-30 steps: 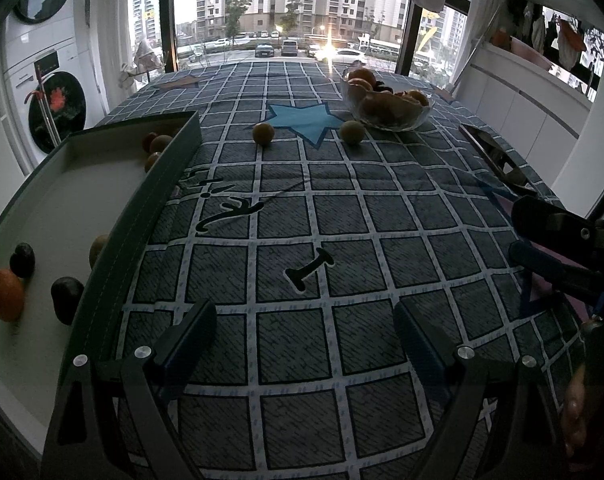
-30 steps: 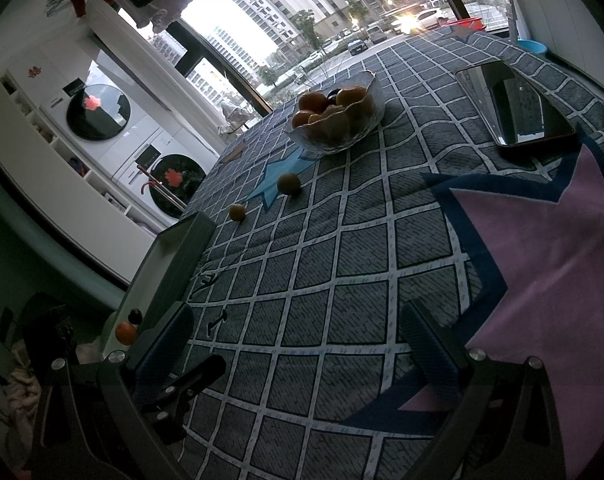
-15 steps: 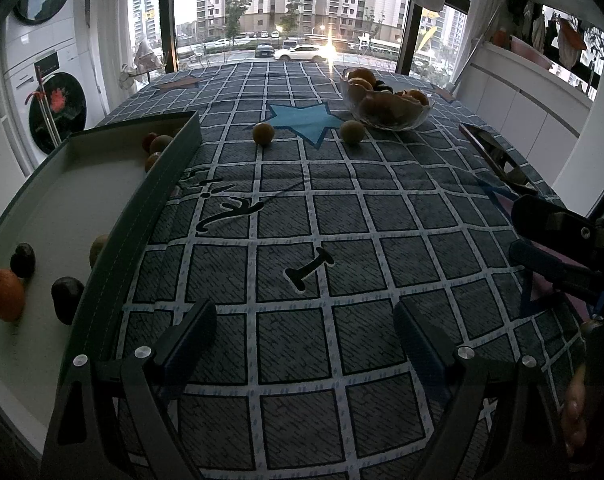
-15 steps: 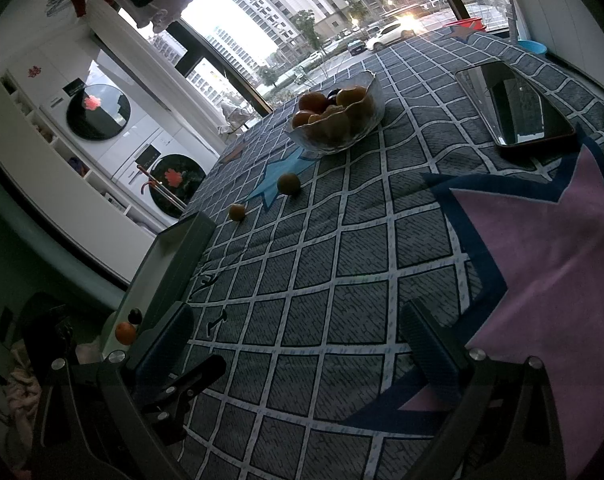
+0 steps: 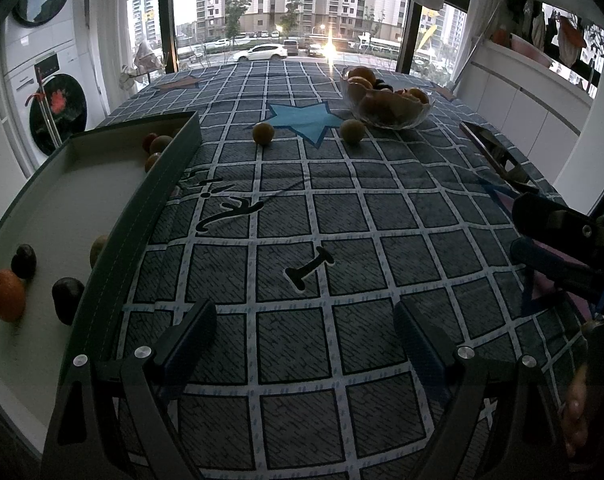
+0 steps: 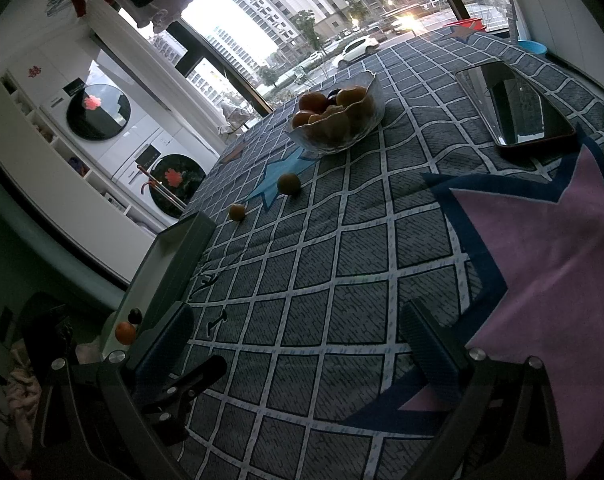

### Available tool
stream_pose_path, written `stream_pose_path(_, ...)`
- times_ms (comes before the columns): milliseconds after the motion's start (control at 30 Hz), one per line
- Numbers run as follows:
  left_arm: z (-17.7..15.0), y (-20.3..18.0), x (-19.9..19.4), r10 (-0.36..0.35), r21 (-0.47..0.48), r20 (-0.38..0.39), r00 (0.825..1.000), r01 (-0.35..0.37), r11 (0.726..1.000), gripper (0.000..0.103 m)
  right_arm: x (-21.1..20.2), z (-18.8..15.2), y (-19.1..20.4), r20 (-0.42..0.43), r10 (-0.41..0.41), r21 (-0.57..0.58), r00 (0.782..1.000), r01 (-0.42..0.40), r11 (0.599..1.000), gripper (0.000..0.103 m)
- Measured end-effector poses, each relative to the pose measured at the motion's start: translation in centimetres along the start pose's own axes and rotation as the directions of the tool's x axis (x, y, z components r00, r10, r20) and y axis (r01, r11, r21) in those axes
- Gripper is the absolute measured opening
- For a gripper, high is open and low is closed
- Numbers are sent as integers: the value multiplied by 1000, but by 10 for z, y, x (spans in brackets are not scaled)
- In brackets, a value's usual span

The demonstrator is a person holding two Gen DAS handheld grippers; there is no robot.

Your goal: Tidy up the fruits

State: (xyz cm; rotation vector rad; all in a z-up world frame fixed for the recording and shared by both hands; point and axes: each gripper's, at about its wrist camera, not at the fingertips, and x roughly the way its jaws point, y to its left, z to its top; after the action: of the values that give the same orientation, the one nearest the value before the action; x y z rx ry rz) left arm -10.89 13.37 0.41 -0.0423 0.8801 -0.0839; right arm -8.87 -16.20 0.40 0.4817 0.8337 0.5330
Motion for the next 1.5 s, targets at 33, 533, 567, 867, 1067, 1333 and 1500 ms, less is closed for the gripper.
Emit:
stream_pose_path(33,0,0,0,0,0,0,1000,0,1000,91,0,0,0,0,0,0,1000,0,1000,103)
stream_pose_path(533,-1,0,1,18,0,-7,1000,-18,1000,91,6,1,9,-40,-68,-67,997,65,996,103)
stream_pose_path(567,-1,-1,2,29,3,-12,1000,-29,1000,91,9,1,14,-58,-100,-106,993,93,990,103)
stream_pose_path(867,21,1,7,86,49,-65,994,-83,995,91,50,37,48,-191,-346,-304,919,280,911,103)
stream_pose_path(1067,48,14,9,89,34,-84,992,-87,996,91,98,88,47,-212,-360,-241,908,309,920,102)
stream_pose_path(1333,62,32,27,100,-20,-137,986,-104,994,91,155,109,58,-210,-422,-325,882,344,881,92)
stream_pose_path(1500,64,35,33,103,-28,-149,983,-109,994,91,162,111,69,-164,-471,-380,867,385,841,59)
